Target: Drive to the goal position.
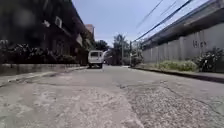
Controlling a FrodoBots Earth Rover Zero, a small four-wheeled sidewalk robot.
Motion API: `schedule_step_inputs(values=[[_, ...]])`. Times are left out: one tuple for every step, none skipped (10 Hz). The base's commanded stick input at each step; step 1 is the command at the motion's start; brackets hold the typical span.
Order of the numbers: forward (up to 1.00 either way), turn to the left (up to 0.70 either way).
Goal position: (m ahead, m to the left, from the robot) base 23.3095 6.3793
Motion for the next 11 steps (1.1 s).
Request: schedule_step_inputs(values=[[1.00,-0.34],[1.00,-0.17],[1.00,0.00],[1.00,0.00],[1.00,0.00],[1.00,0.00],[1.00,0.00],[1.00,0.00],[1.00,0.00],[1.00,0.00],[1.00,0.00]])
